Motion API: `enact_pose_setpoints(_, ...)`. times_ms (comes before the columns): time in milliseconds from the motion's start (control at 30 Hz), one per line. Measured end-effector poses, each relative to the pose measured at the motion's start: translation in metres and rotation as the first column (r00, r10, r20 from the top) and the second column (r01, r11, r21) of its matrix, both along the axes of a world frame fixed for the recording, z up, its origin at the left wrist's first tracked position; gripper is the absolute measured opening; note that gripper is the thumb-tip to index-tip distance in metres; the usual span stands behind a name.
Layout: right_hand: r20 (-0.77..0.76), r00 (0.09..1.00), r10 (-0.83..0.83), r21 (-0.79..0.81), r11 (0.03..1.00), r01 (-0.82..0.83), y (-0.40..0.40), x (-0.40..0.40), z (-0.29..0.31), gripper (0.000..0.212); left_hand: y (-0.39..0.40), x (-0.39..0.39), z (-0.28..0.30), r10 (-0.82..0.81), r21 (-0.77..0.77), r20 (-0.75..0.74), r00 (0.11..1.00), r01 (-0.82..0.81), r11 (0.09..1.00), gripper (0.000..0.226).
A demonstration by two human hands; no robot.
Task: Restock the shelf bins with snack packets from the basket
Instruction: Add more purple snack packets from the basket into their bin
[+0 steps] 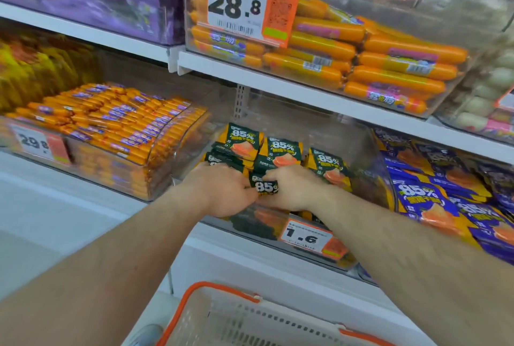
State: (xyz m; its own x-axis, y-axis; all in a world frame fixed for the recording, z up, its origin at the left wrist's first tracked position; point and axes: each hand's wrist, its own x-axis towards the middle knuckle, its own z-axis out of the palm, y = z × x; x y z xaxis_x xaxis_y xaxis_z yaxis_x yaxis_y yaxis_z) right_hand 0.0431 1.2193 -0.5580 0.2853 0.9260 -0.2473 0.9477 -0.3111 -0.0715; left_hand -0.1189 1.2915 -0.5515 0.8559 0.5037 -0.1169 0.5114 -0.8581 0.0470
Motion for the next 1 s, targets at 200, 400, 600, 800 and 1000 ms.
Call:
enact_pose_setpoints(200, 0.019, 1.000, 0.000, -0.038, 0.999, 0.001, -0.005, 0.007, 0.006, 0.077, 0.004, 0.000, -0.005, 0.037, -0.044, 0.043, 0.998, -0.035, 0.998, 0.040)
enact_pose_setpoints(400, -0.077, 0.991, 0.114, 0.056, 0.992, -0.109, -0.006, -0.006, 0.000, 0.082, 0.004, 0.000, -0.004, -0.049, -0.017, -0.069, 0.996, 0.048, 0.999, 0.053)
enact_pose_setpoints(600, -0.137, 0.983, 0.124, 0.051, 0.992, -0.118, -0.007, -0.007, 0.000, 0.075, -0.004, -0.001, 0.001, -0.069, 0.014, -0.085, 0.994, 0.070, 0.997, 0.068)
enact_pose_setpoints(800, -0.085, 0.996, -0.036, 0.130, 0.990, 0.047, 0.045, 0.021, 0.022, 0.072, 0.004, -0.002, -0.003, 0.132, -0.220, 0.250, 0.959, -0.077, 0.972, 0.049)
enact_pose_setpoints(1000, 0.003, 0.984, -0.177, -0.022, 0.984, 0.177, 0.065, 0.040, 0.002, 0.066, 0.008, 0.000, -0.004, 0.183, -0.244, 0.211, 0.960, -0.129, 0.961, 0.051)
